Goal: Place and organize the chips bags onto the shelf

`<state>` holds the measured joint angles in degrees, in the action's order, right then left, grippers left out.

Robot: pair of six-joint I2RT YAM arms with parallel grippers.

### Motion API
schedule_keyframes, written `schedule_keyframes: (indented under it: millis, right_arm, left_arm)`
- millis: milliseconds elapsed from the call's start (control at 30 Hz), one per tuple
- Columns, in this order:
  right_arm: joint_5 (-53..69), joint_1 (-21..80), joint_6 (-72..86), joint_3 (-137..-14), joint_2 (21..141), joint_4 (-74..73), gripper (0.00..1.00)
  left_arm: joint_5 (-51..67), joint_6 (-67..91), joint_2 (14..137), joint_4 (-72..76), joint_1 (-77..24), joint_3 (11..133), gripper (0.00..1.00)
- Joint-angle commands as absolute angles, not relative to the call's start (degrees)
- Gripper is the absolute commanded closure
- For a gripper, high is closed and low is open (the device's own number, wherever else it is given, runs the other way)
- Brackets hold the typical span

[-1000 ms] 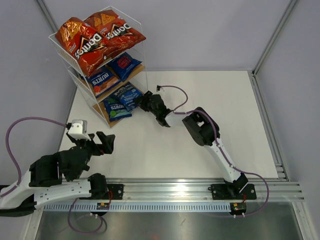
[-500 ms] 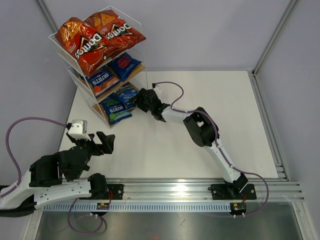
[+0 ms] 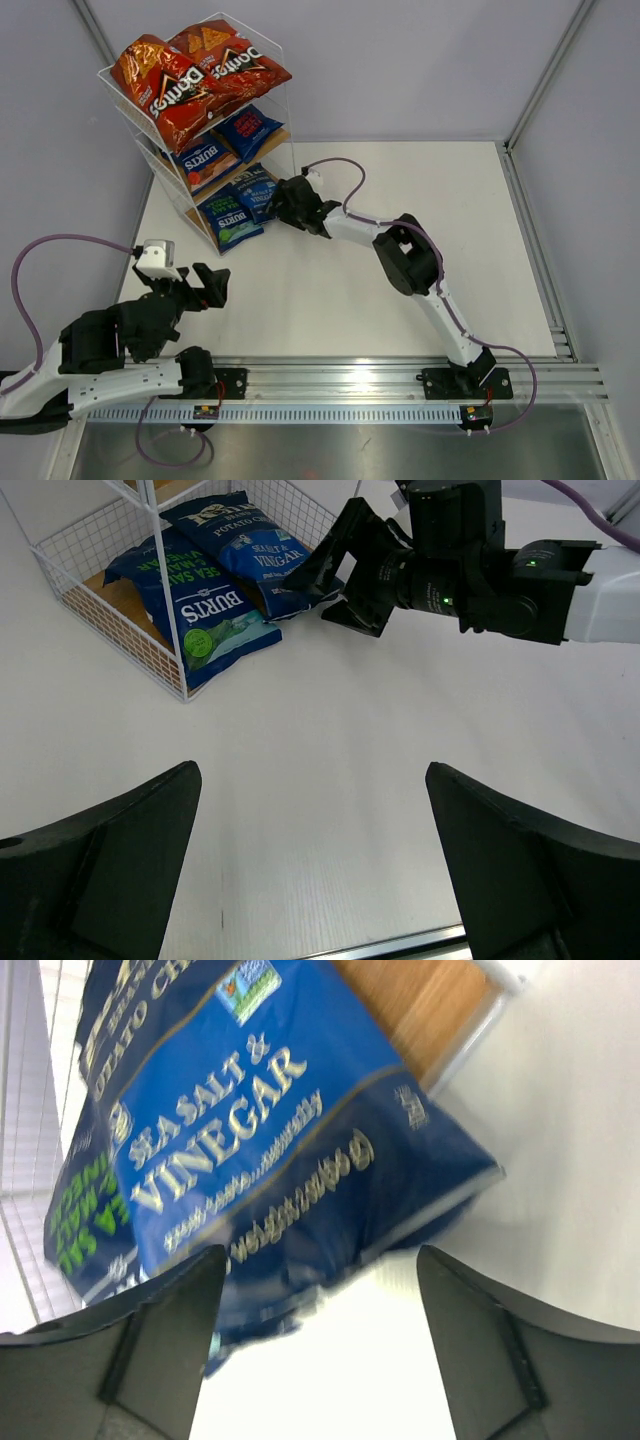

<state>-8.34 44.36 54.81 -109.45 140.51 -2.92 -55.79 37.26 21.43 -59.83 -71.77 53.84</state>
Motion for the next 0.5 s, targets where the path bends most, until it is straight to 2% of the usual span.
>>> schedule_keyframes:
  millis: [0, 67, 167, 300, 467]
  right_arm:
    - [-6.53, 44.3, 50.98, -104.43, 132.12, 2.42, 0.14]
    - [-4.23, 43.6, 50.45, -98.91, 130.0, 6.4, 0.01]
    - [-3.16, 42.81, 48.17, -93.19, 126.13, 11.86, 0.01]
    - [-1.67, 41.57, 45.27, -86.85, 119.47, 13.88, 0.0]
    - [-6.41, 41.22, 36.93, -70.79, 105.58, 13.29, 0.01]
  left_arm:
    - [-57.39, 37.0, 22.41, -57.92, -71.28, 53.52, 0.01]
    - [-58.09, 37.44, 23.9, -58.45, -70.76, 53.35, 0.01]
    - [-57.04, 36.56, 26.97, -58.09, -67.95, 53.7, 0.01]
    - [-53.19, 34.19, 30.76, -55.73, -59.1, 53.96, 0.01]
    - [-44.95, 27.28, 25.24, -49.32, -45.48, 51.6, 0.01]
